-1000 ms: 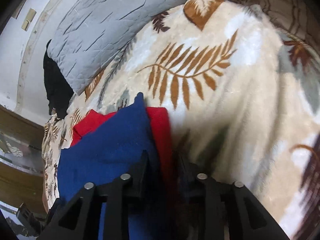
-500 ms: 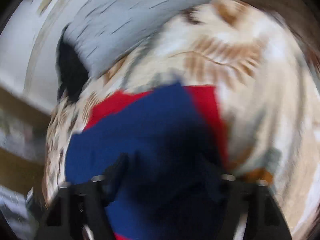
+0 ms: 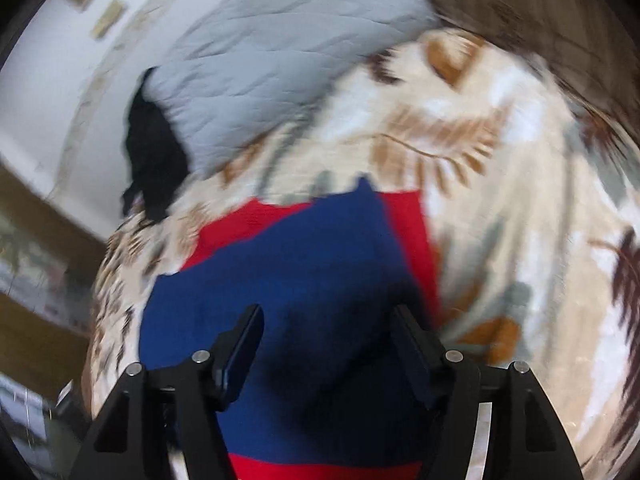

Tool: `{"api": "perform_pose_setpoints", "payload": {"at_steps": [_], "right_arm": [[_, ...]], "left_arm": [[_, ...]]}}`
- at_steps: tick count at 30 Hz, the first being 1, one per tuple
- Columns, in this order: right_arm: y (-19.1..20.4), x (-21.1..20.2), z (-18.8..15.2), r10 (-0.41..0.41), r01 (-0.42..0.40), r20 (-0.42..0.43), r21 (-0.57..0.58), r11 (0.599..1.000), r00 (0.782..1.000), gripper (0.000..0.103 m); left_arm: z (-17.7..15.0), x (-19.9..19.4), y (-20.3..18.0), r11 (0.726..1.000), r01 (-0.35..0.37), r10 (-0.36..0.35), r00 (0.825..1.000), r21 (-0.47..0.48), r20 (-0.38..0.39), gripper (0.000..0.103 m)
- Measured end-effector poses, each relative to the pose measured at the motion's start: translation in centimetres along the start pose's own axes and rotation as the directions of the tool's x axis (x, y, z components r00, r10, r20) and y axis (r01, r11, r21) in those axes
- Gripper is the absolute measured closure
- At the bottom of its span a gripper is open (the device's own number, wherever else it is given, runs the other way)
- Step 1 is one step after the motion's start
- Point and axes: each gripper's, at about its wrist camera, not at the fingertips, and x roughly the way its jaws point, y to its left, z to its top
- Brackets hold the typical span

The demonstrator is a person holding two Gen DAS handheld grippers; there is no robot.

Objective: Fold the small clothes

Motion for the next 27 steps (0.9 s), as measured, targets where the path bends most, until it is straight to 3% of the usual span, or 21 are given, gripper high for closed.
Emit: {"api": "perform_pose_setpoints", "payload": {"at_steps": [3,5,11,12,14,16,21,24,27], "right_arm": [[-3.0,2.5,0.3,-0.066,0.072,-0.067,0.093,0.993,0.996,0.032],[-3.9,1.8,0.7,-0.018,0.025,-0.039,0.181,0.983,0.999,0.032],[0.2,0.8,3.4,0.011,-0.011,-0.002,0.044,0.999,1.000,0.031],[-0.2,2.0,4.1,-0.007,0.007,-0.008,0.051,0.999,1.000,0.027],[-3.1,5.1,4.3,-0.120,0.130,-0.087,0.119,0.984,0.989,0.027],[-4.3,4.8,4.0,-0.083,0.088,-0.039,0.180,0.980,0.996,0.028],[-2.8,2.6,3.2,-0.030,0.028,0.012,0.120,0.992,0.999,0.026],[-4.8,4.3,2.8,-0.124,0.136,-0.075,0.179,0.975,0.989,0.027],[-3.8,1.8,2.0,-0.098,0.099,-0.014,0.169,0.981,0.995,0.027]], "left_arm": [[-0.1,-0.1,0.0,1.000,0.003,-0.003,1.000,0.004,-0.002,0.010],[-0.4,-0.4,0.3,1.000,0.002,-0.002,1.000,0.003,0.002,0.010],[-0.5,-0.2,0.0,1.000,-0.010,0.010,1.000,0.019,0.004,0.008],[-0.4,-0.2,0.1,1.000,-0.007,0.007,1.000,0.018,0.004,0.008],[-0.4,-0.2,0.1,1.000,-0.002,0.002,1.000,0.017,0.004,0.008],[-0.5,-0.2,0.1,1.000,-0.002,0.002,1.000,0.023,0.008,0.008],[-0.4,0.1,-0.2,0.999,-0.011,0.011,1.000,0.033,0.007,0.005],[-0.5,-0.1,0.1,1.000,0.003,-0.003,1.000,0.028,0.007,0.005],[-0.5,-0.1,0.0,1.000,-0.003,0.002,1.000,0.029,0.007,0.005]]}}
